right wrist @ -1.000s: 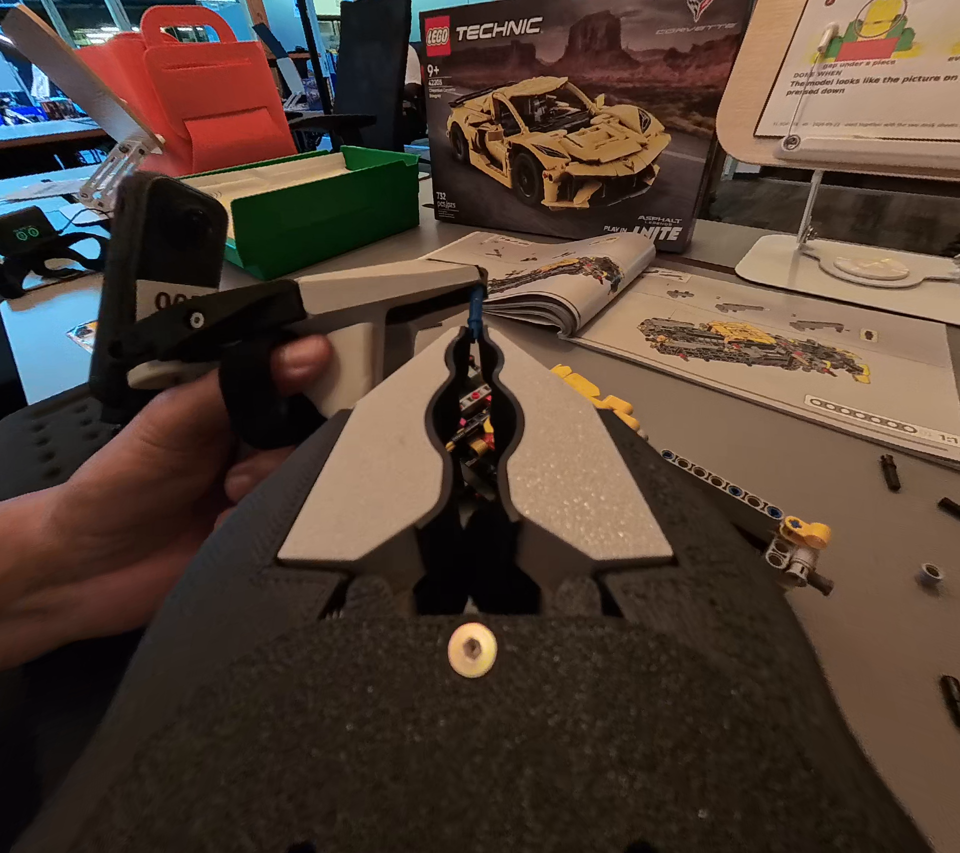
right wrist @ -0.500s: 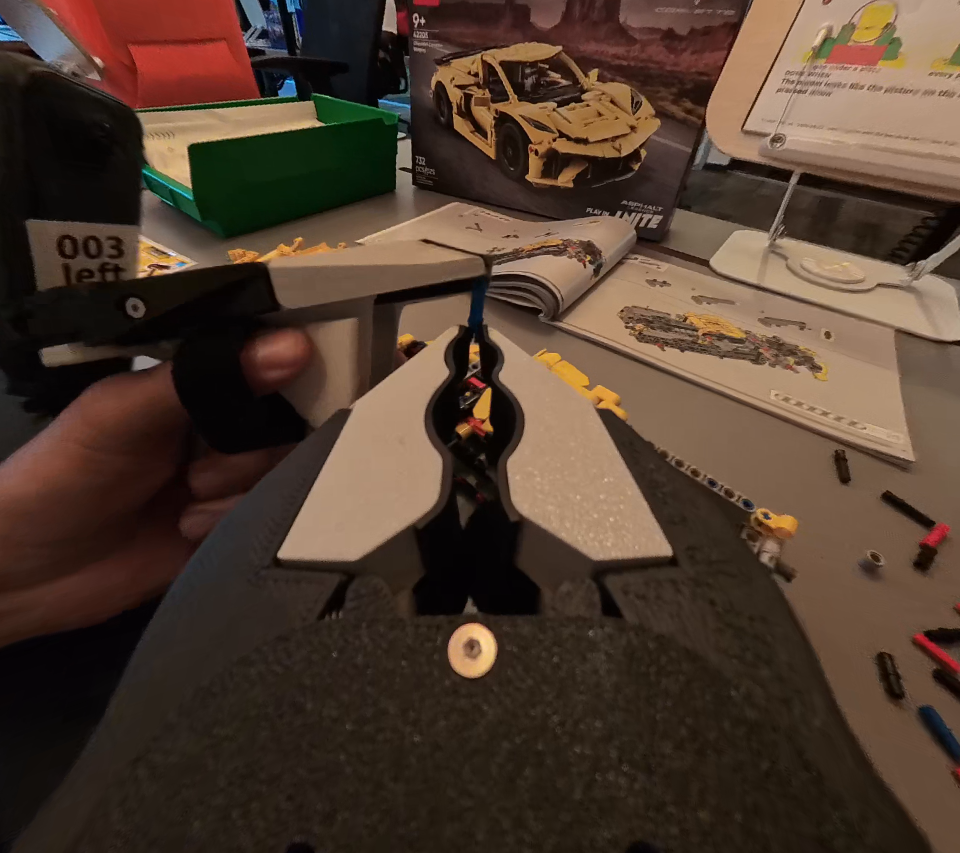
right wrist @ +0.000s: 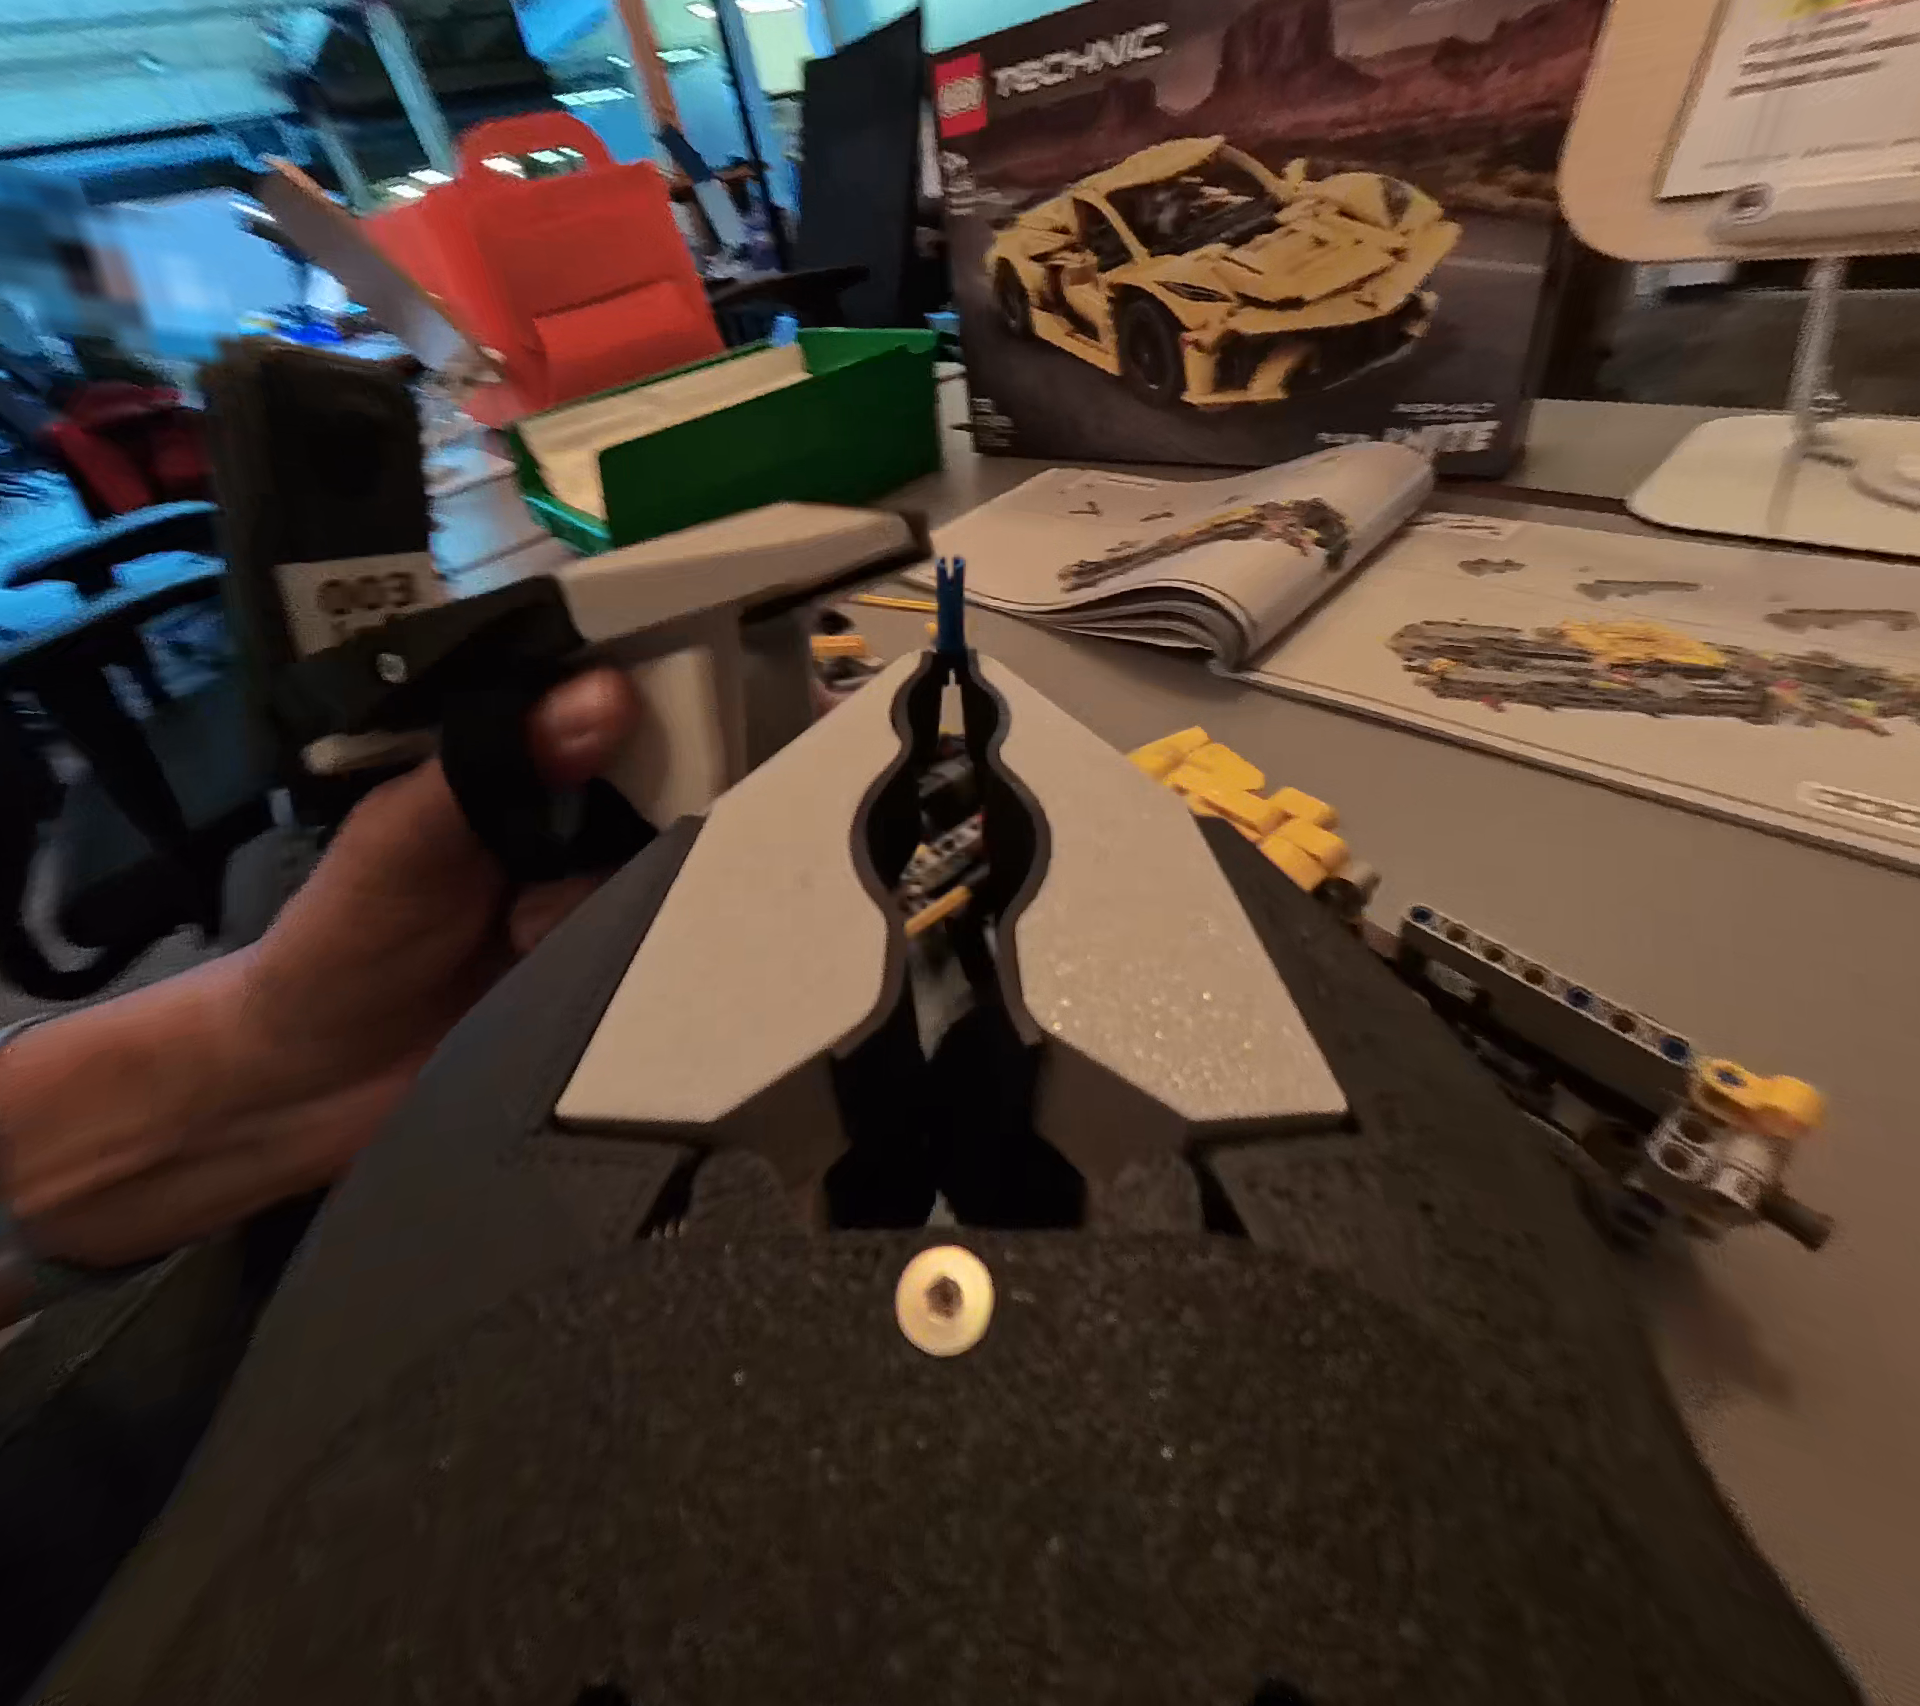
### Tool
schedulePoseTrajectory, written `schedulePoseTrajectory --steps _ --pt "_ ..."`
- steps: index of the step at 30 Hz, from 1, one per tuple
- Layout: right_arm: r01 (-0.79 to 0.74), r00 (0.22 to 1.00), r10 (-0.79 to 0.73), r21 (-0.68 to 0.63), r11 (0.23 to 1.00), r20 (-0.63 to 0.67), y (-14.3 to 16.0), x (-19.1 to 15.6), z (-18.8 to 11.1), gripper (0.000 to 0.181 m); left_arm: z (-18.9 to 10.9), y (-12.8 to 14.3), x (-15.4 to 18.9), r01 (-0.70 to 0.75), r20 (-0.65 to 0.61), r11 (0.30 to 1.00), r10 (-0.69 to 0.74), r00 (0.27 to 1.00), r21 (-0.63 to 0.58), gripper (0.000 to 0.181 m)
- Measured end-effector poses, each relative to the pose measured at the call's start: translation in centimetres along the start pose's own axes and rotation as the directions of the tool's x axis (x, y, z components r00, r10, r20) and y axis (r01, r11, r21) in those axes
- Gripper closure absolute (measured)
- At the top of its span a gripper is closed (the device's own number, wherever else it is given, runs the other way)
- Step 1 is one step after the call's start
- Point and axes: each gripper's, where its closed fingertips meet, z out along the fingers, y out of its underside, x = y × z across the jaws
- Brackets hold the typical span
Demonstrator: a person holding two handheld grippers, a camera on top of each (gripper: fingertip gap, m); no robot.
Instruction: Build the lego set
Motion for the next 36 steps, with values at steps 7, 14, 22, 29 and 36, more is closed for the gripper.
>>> schedulePoseTrajectory --steps 7,14,22,29,36 --pt "-0.053 0.97 0.095 -0.188 0.981 0.222 2.3 -0.5 -0.2 0.178 -4.1 0.9 -0.6 -0.334 -0.075 0.898 0.326 0.942 -0.286 0.175" --pt "0.318 0.897 -0.113 -0.446 0.837 0.427 5.9 -2.1 -3.4 0.177 -12.1 7.7 -2.8 -0.476 -0.354 0.439 0.333 0.874 -0.762 0.175" --pt "0.304 0.912 -0.102 -0.485 0.82 0.398 7.7 -3.8 -2.2 0.177 -11.1 10.5 -3.1 -0.537 -0.453 0.342 0.298 0.84 -0.771 0.175" --pt "0.313 0.916 -0.117 -0.5 0.807 0.385 8.1 -3.5 -2.2 0.177 -11.0 11.7 -4.2 -0.526 -0.436 0.28 0.326 0.839 -0.803 0.166" --pt "0.136 0.886 0.071 -0.402 0.905 0.459 5.7 -6.8 -0.9 0.177 -8.9 6.2 0.2 -0.343 -0.348 0.654 0.127 0.929 -0.675 0.152"
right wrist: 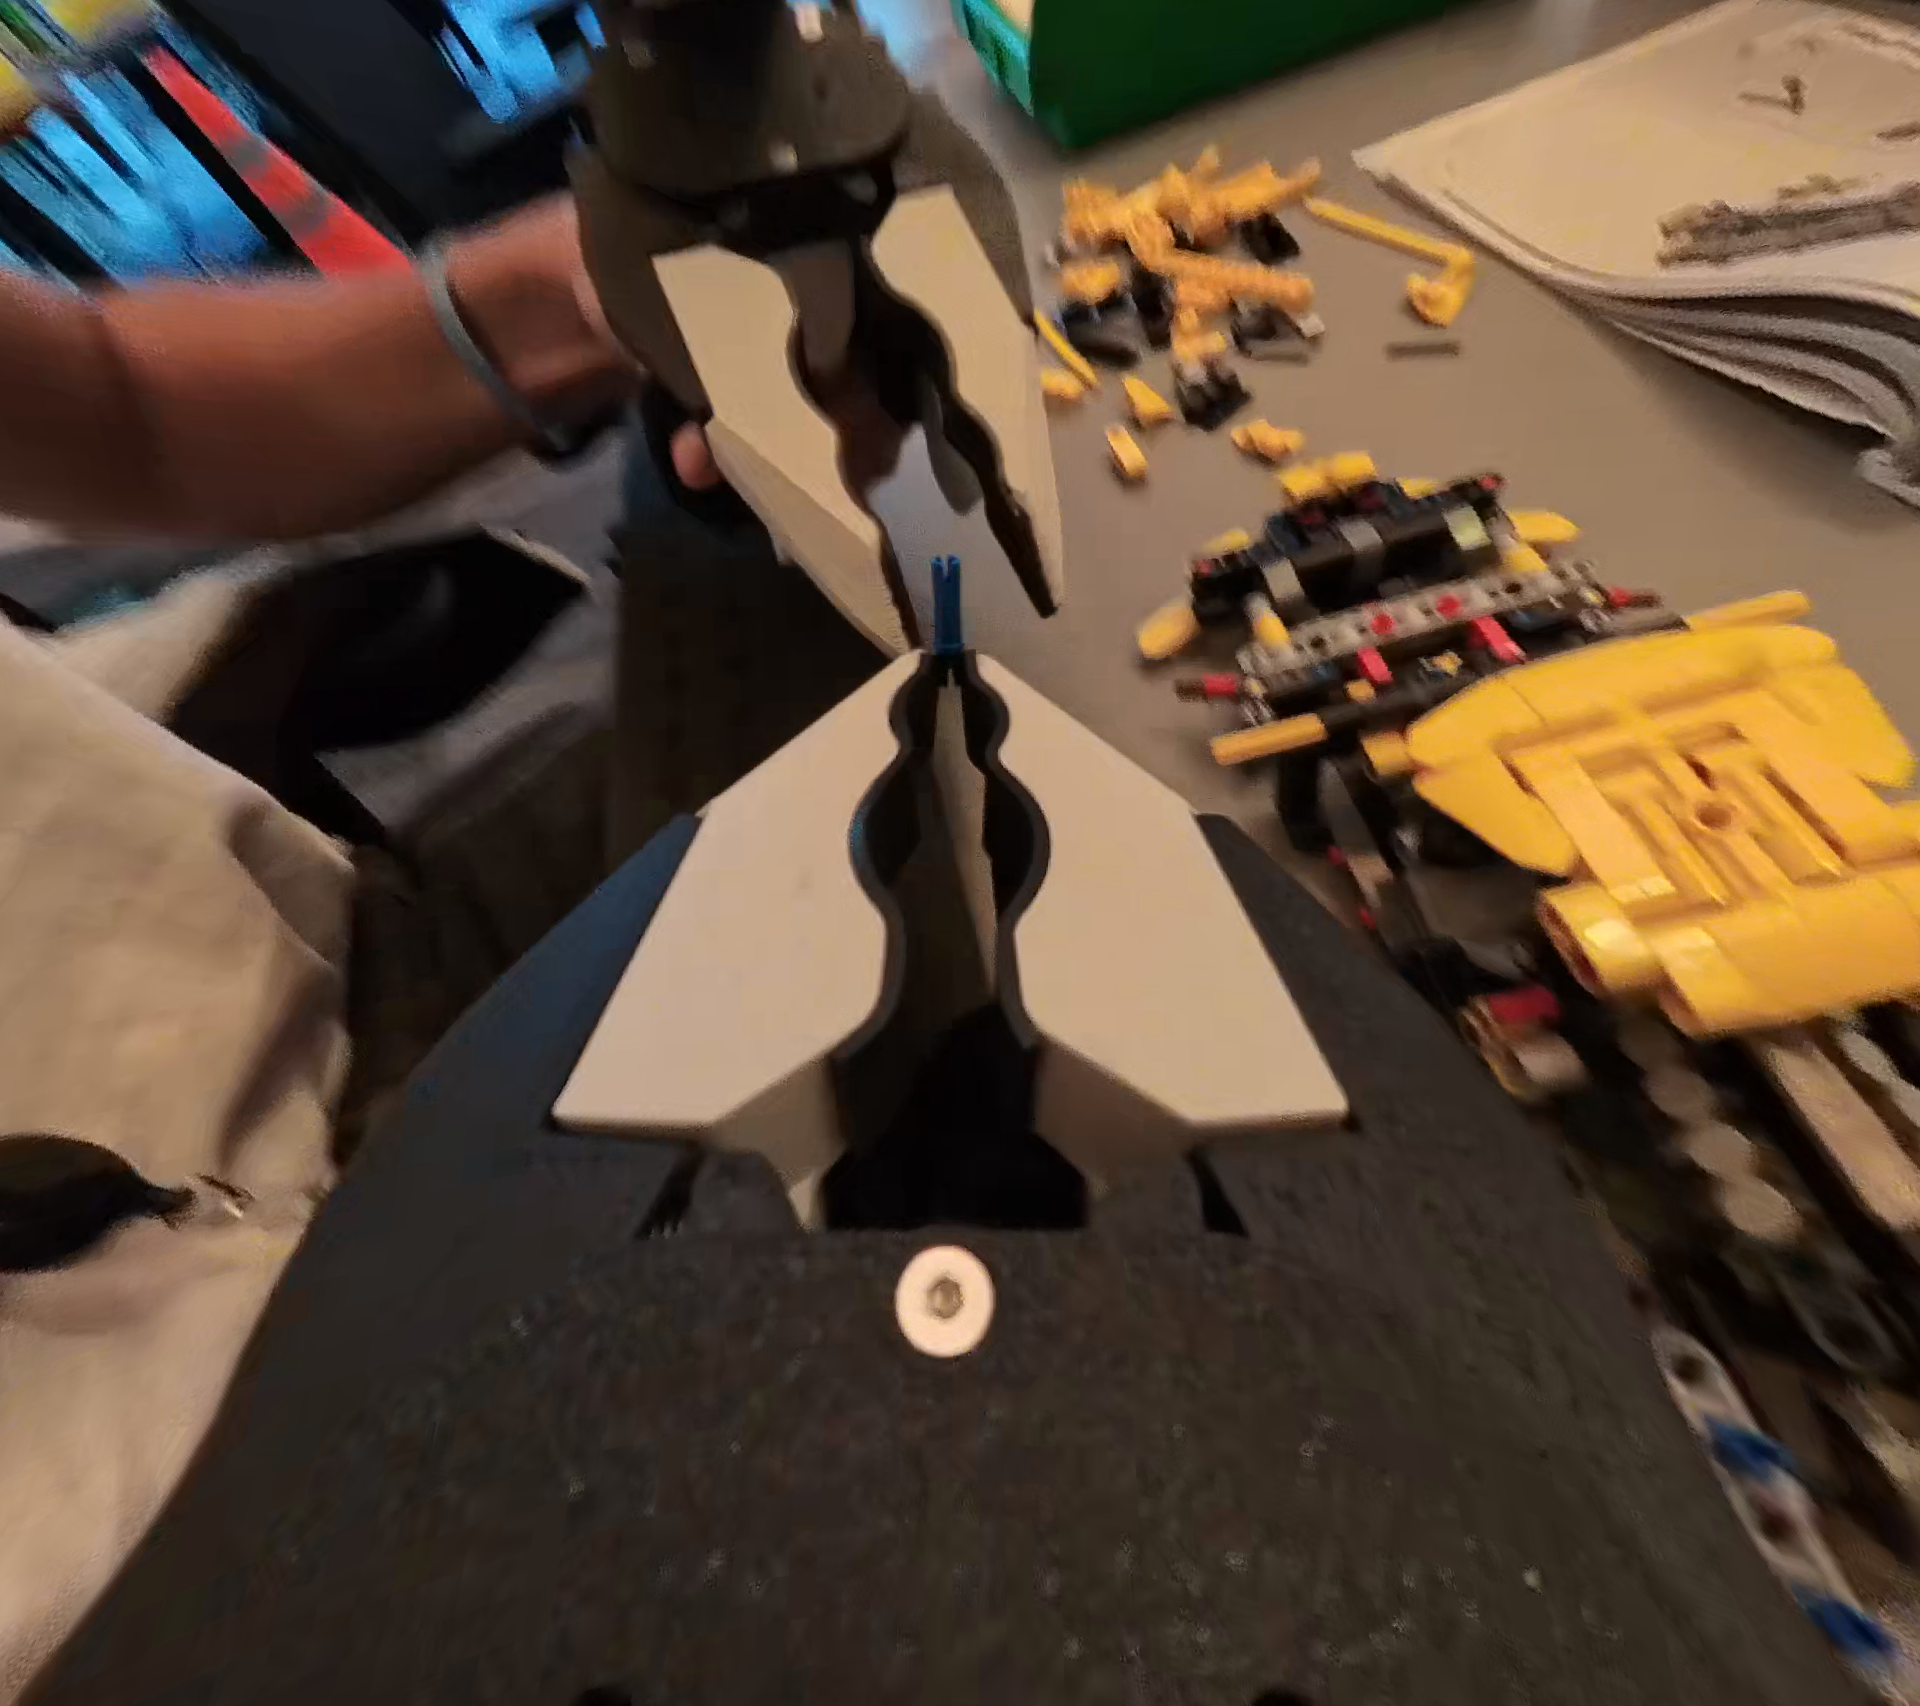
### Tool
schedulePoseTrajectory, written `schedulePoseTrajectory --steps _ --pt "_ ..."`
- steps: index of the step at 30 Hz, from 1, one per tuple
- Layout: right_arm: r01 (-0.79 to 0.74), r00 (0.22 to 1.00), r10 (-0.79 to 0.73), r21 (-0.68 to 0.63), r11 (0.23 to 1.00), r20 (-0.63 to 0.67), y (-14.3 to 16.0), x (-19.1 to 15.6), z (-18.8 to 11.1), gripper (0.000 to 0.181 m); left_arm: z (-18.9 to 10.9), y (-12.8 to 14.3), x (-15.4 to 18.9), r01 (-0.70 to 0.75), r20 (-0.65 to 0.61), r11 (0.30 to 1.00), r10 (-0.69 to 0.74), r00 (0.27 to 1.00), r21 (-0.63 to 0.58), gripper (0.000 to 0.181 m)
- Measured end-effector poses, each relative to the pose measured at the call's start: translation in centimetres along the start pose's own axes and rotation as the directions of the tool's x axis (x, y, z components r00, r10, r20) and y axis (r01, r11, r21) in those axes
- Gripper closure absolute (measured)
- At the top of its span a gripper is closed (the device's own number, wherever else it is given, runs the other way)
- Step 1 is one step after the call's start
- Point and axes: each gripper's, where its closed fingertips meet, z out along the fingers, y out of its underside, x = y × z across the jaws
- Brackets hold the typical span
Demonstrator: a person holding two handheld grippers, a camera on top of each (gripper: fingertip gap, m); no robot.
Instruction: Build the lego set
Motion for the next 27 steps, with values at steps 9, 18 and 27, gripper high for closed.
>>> schedulePoseTrajectory --steps 9,18,27 --pt "-0.125 0.98 0.092 0.185 0.975 0.177 -3.9 -3.2 3.0 0.178 -4.3 -4.1 2.6 0.201 -0.135 0.915 -0.163 0.977 0.35 0.171" --pt "-0.278 0.937 0.235 0.147 0.949 0.257 -4.7 -2.9 2.9 0.146 -5.5 -2.6 0.1 -0.248 0.353 0.966 0.209 0.912 0.069 0.177" --pt "-0.315 0.947 0.306 0.085 0.945 0.103 -5.1 -1.5 3.7 0.165 -5.2 -1.9 -0.8 -0.506 0.512 0.761 0.648 0.564 -0.406 0.177"
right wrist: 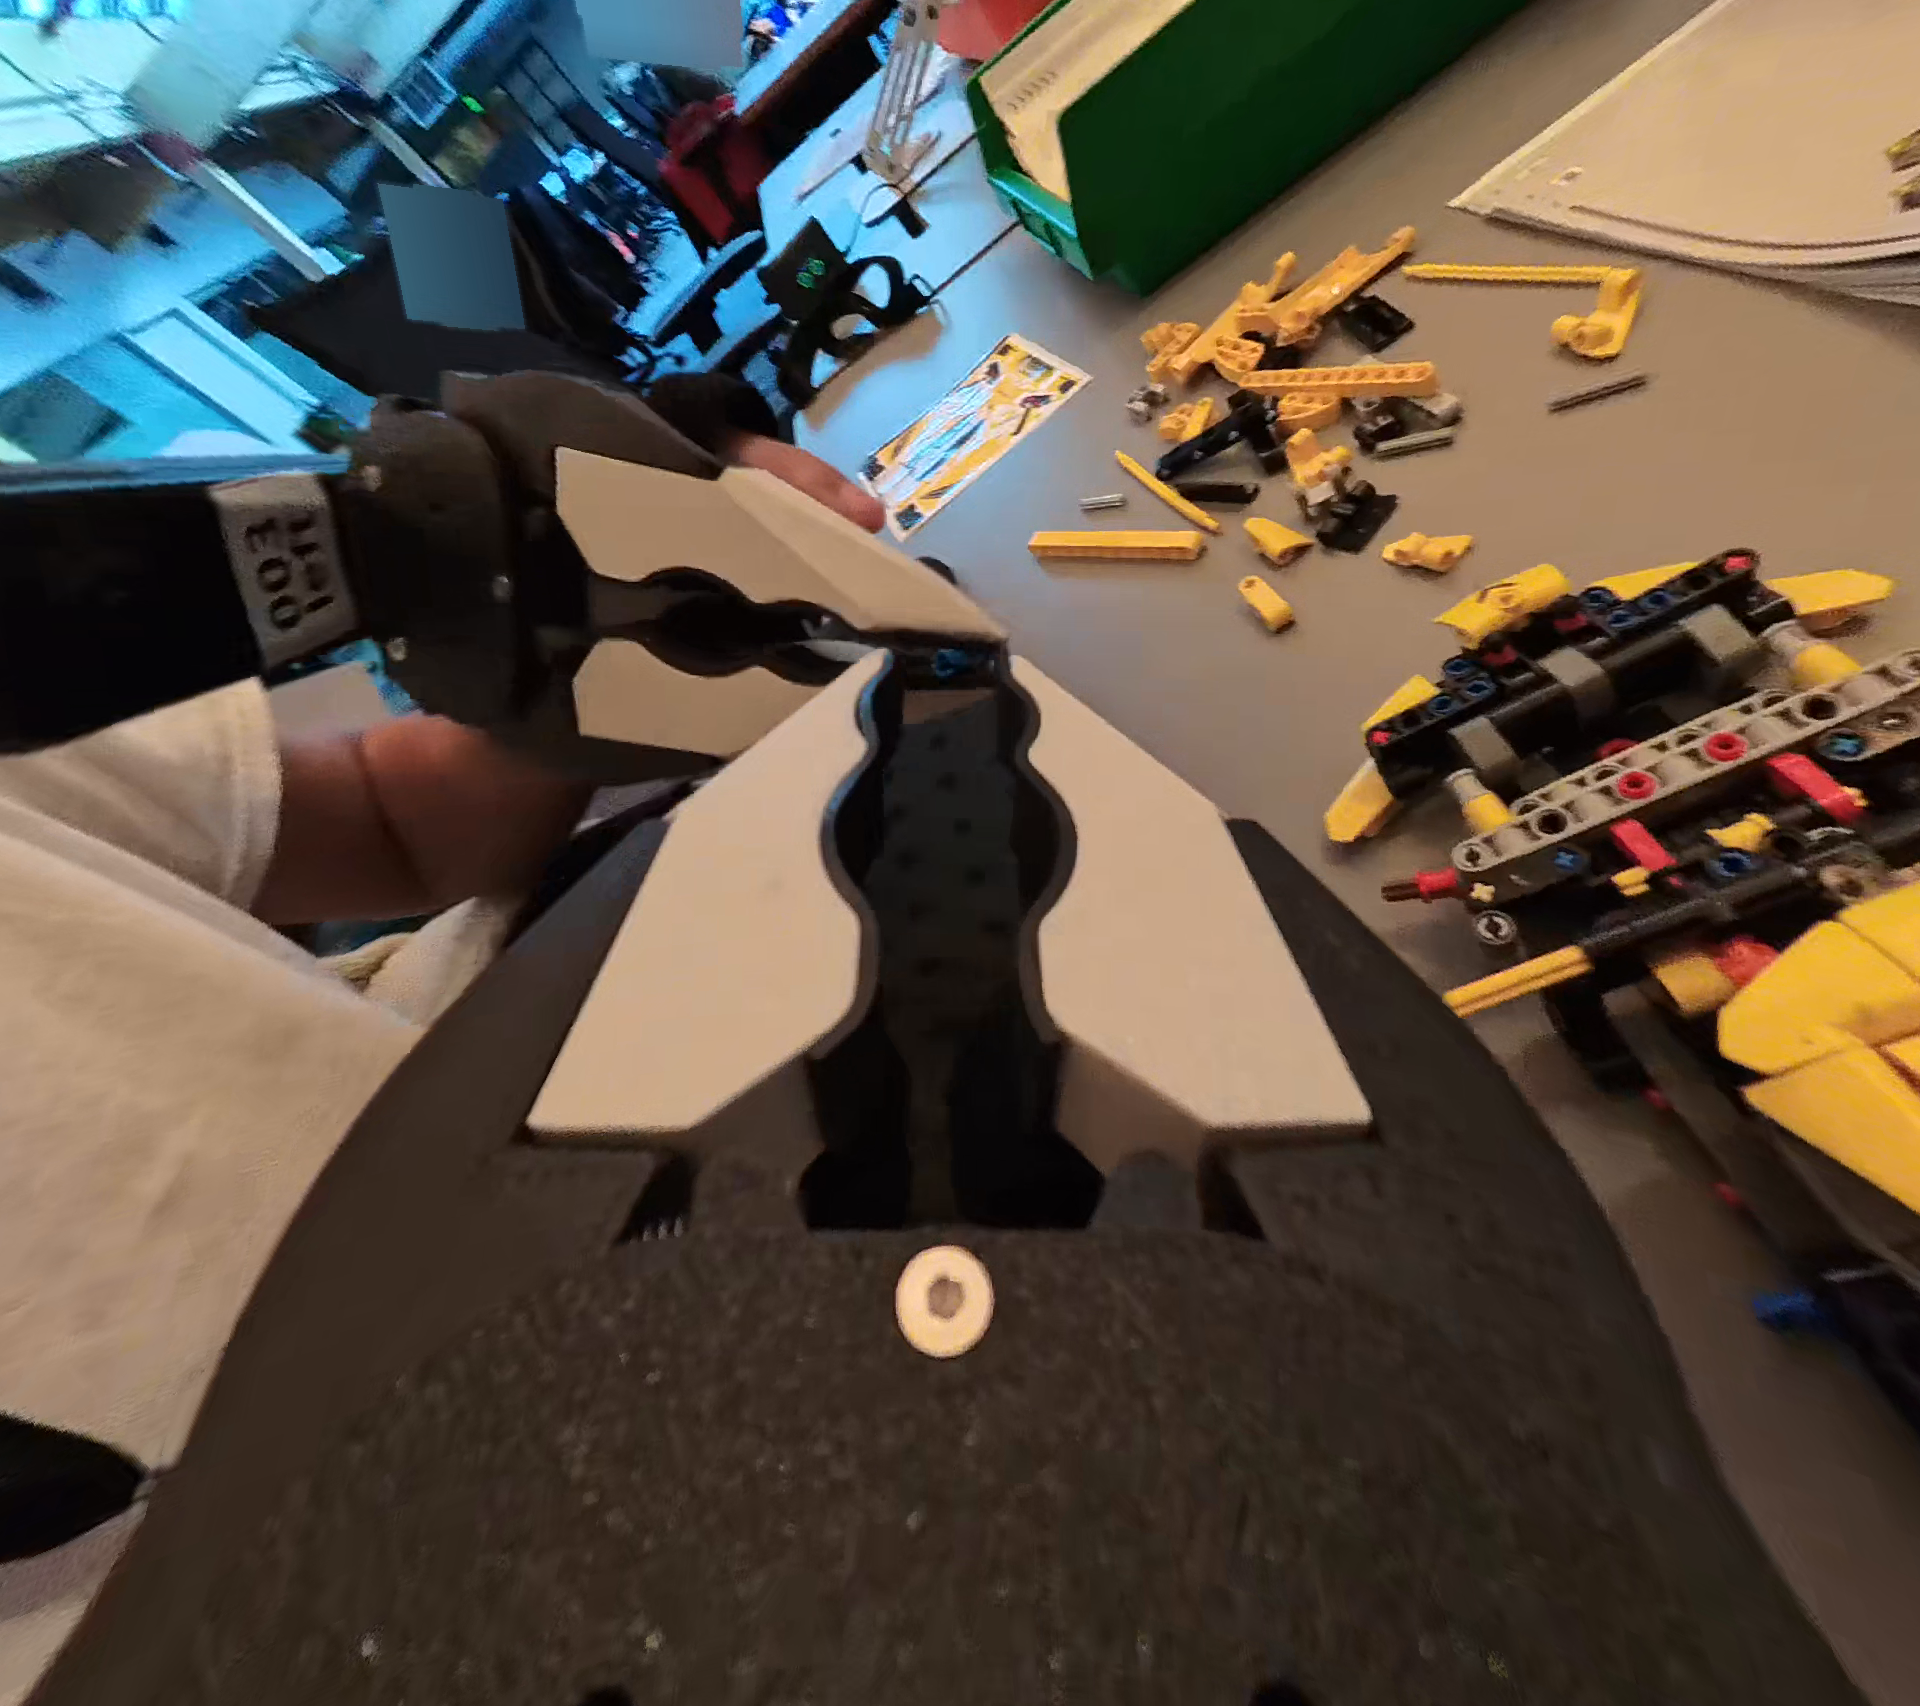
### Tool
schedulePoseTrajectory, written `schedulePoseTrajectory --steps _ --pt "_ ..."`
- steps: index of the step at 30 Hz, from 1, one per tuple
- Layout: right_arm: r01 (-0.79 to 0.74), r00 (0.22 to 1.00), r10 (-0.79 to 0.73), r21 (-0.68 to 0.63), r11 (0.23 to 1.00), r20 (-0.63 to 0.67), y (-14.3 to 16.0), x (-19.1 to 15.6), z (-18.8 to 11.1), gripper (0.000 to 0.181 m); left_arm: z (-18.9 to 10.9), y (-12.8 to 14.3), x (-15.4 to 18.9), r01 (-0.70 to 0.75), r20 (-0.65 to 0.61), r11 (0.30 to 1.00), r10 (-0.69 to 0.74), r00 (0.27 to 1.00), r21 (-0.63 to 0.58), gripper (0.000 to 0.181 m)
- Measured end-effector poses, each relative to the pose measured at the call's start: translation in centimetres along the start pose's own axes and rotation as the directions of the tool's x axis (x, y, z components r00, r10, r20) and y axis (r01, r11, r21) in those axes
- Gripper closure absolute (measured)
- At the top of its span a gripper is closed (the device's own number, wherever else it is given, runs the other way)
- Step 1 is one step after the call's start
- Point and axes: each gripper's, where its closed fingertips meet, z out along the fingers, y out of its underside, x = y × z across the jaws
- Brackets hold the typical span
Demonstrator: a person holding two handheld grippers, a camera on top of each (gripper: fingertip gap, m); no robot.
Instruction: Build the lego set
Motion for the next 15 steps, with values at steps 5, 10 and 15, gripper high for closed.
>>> schedulePoseTrajectory --steps 5,10,15 --pt "0.062 0.997 -0.062 -0.007 0.998 -0.041 -0.2 -0.3 -0.1 0.172 0.2 0.3 -0.1 -0.075 0.047 0.996 0.078 0.996 -0.053 0.177" --pt "0.139 0.984 -0.141 -0.032 0.99 -0.105 -0.2 -0.1 0.0 0.171 0.4 0.3 -0.4 -0.116 0.075 0.989 0.123 0.99 -0.088 0.177" --pt "0.236 0.954 -0.232 0.001 0.972 -0.188 -1.0 0.3 -0.4 0.162 0.2 0.0 -0.8 -0.112 0.087 0.99 0.119 0.989 -0.083 0.177"
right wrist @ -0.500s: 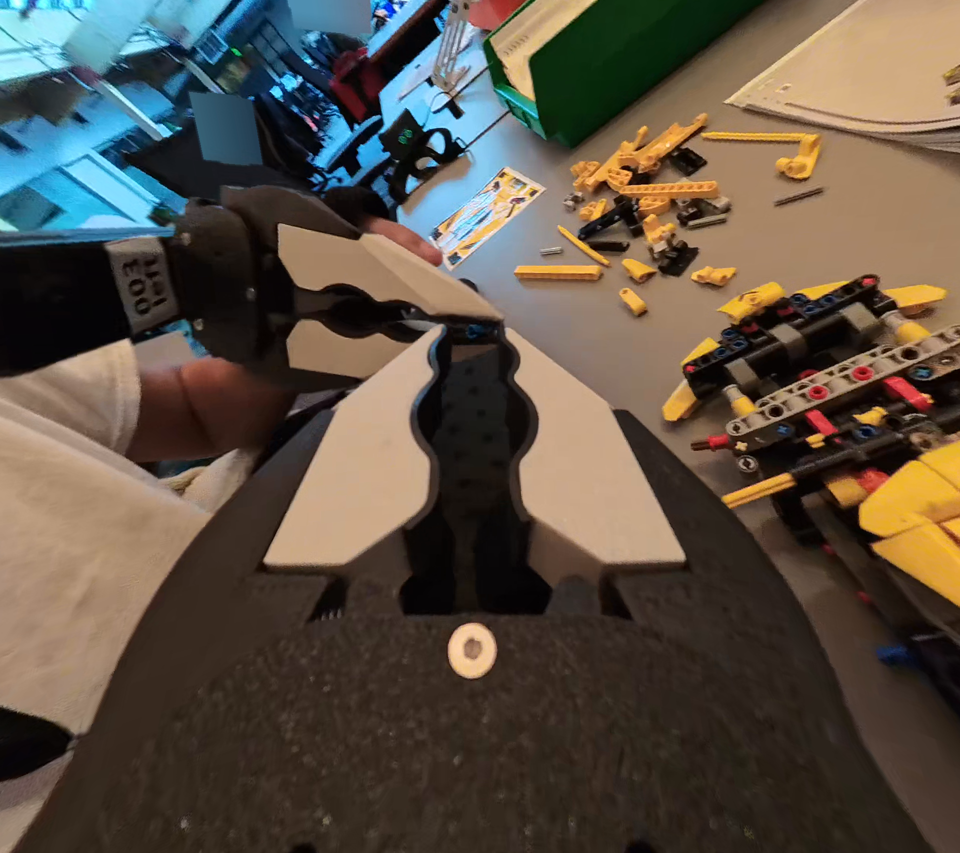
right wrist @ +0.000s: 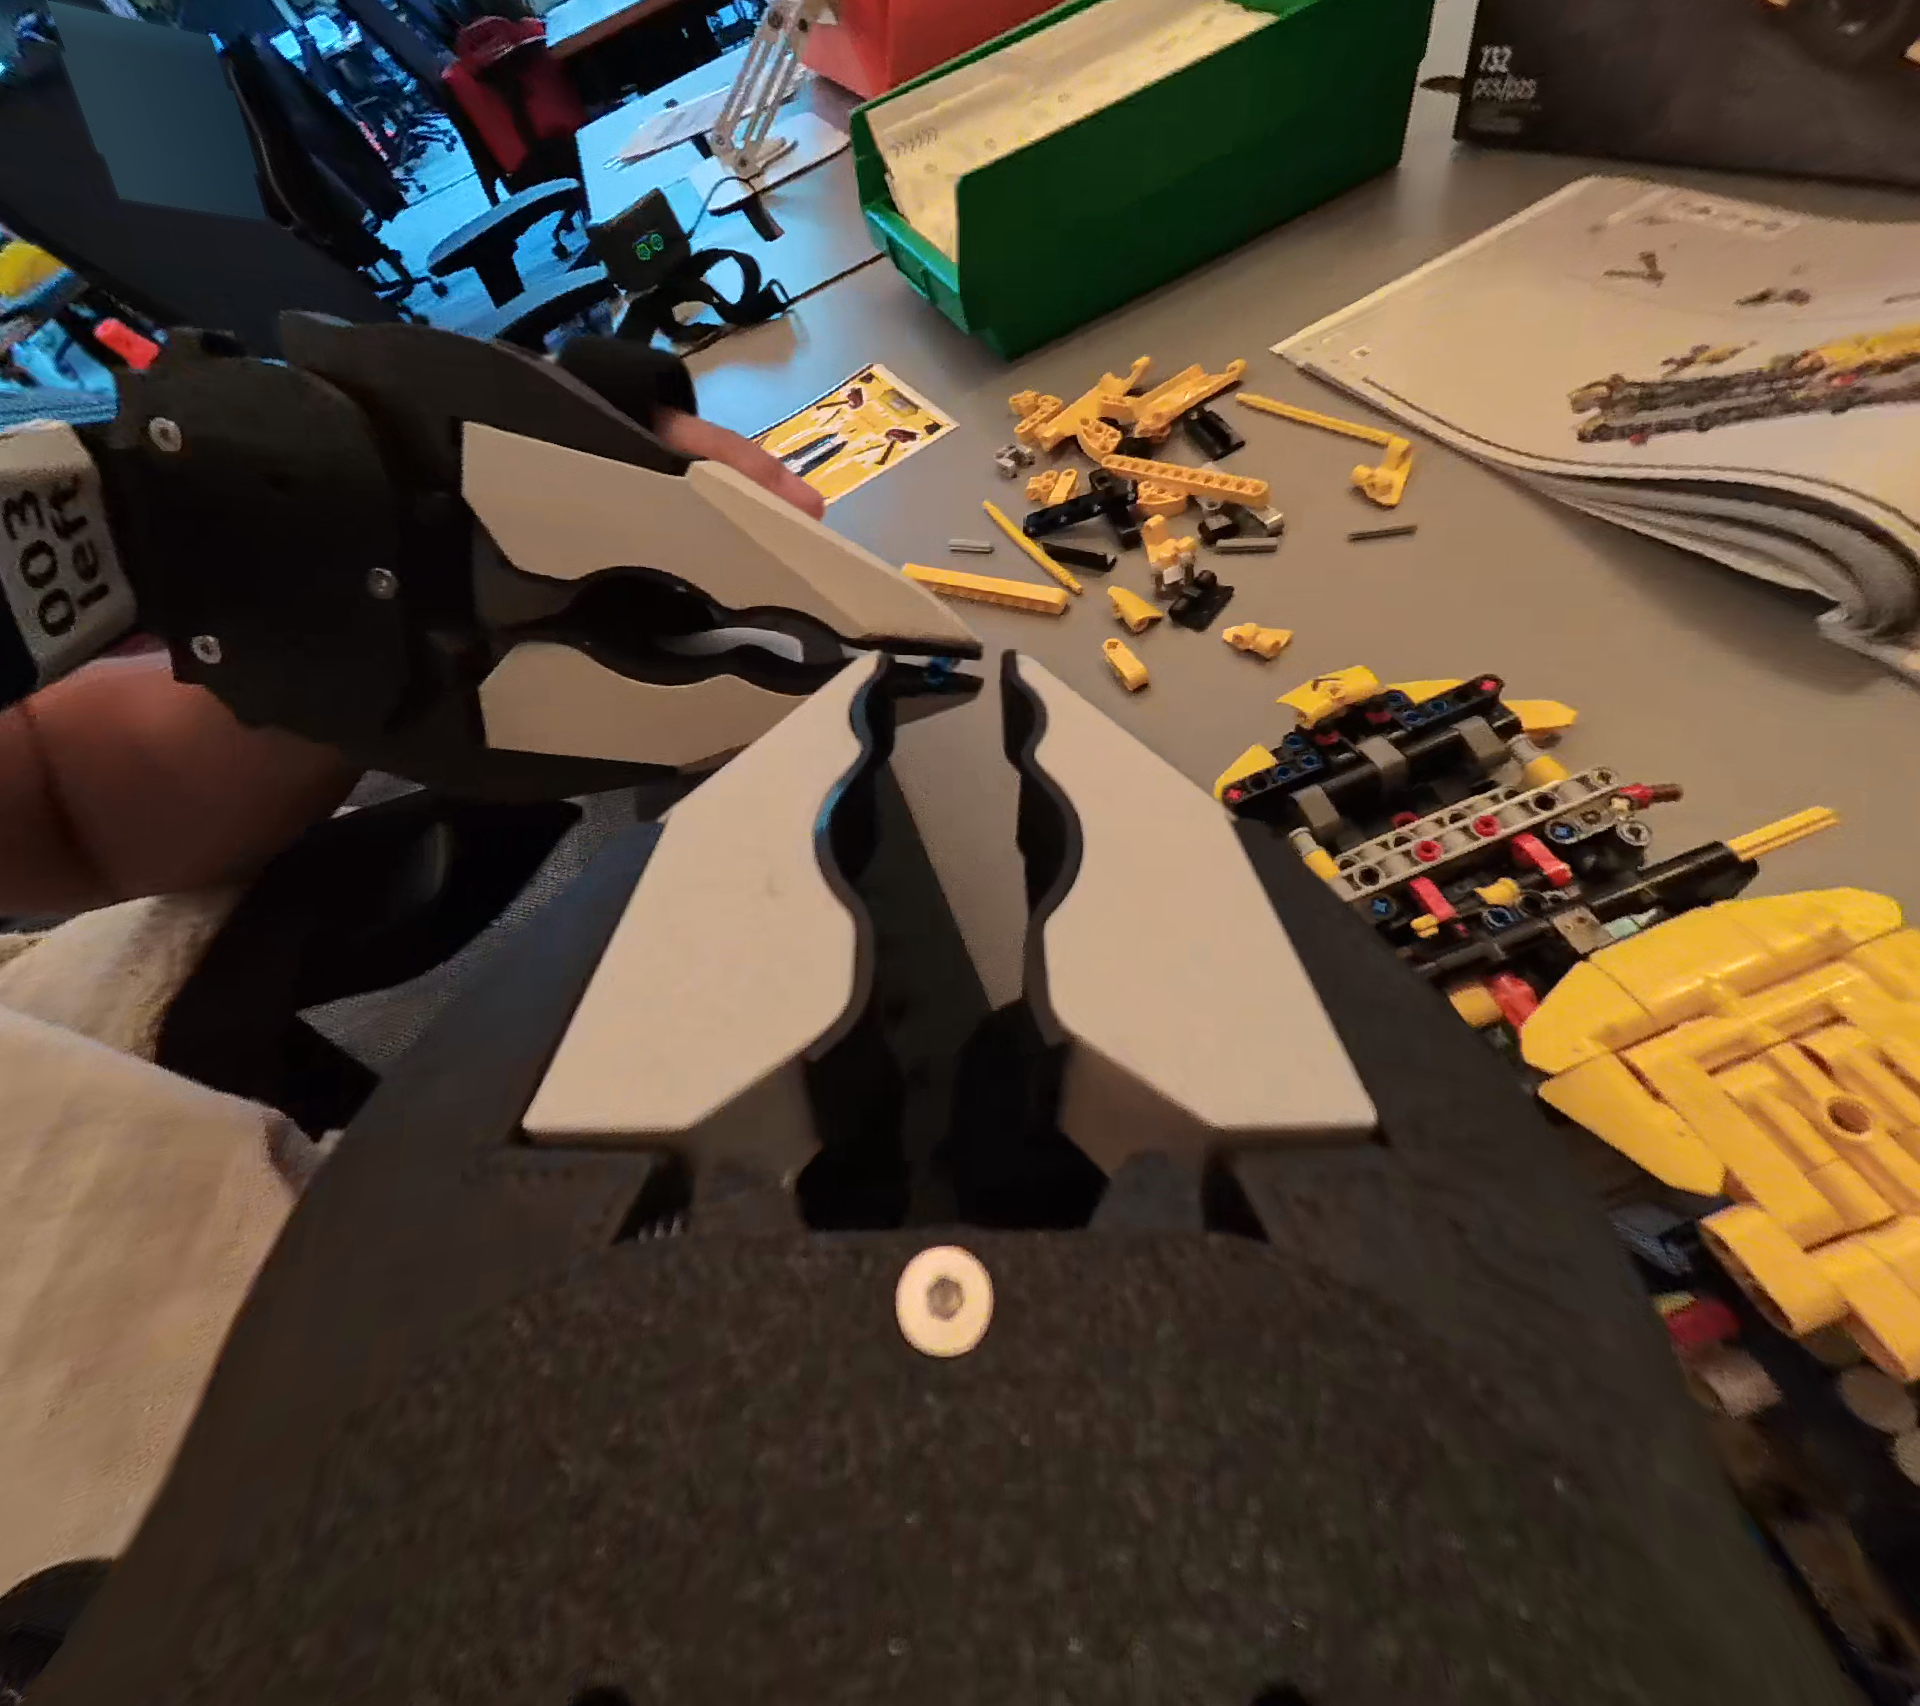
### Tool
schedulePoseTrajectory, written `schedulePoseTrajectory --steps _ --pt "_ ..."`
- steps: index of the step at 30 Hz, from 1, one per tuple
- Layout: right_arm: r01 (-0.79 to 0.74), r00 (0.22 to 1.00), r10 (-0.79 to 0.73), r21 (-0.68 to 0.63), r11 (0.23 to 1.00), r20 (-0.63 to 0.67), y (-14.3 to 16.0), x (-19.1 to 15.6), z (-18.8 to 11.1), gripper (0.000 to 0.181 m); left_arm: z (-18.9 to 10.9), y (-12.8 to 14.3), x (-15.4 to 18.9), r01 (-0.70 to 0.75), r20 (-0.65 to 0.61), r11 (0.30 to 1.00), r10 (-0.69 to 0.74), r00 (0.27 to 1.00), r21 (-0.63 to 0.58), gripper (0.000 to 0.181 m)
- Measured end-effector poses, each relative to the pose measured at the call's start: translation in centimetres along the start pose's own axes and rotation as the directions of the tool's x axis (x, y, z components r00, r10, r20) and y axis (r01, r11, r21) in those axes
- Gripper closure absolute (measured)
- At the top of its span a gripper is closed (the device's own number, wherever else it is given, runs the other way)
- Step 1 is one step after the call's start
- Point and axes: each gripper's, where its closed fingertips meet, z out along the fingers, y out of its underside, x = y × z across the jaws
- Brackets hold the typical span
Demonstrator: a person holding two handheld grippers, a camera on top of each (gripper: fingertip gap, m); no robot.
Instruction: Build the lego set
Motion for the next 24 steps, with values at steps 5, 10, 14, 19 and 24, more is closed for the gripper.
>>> schedulePoseTrajectory --steps 5,10,14,19,24 --pt "-0.024 0.998 0.025 -0.021 0.999 0.051 0.4 -0.6 0.1 0.176 -0.1 -0.3 0.2 -0.04 0.007 0.999 0.04 0.999 -0.003 0.177" --pt "-0.048 0.994 0.051 -0.03 0.998 0.098 0.6 -0.9 -0.2 0.178 -0.4 -0.7 0.4 -0.047 0.022 0.999 0.047 0.999 0.016 0.177" --pt "-0.083 0.986 0.087 -0.033 0.996 0.145 0.6 -0.7 -1.0 0.181 -1.0 -1.4 0.1 0.036 0.031 0.993 -0.039 0.999 0.112 0.177" --pt "-0.087 0.987 0.09 -0.033 0.996 0.135 0.7 -0.1 -1.6 0.181 -0.6 -0.4 0.1 0.06 0.016 0.993 -0.062 0.998 0.102 0.177" --pt "0.054 0.998 -0.052 -0.054 0.997 0.047 0.4 -1.1 -0.4 0.173 -0.1 -0.7 0.4 0.006 0.046 0.997 -0.01 0.999 0.081 0.177"
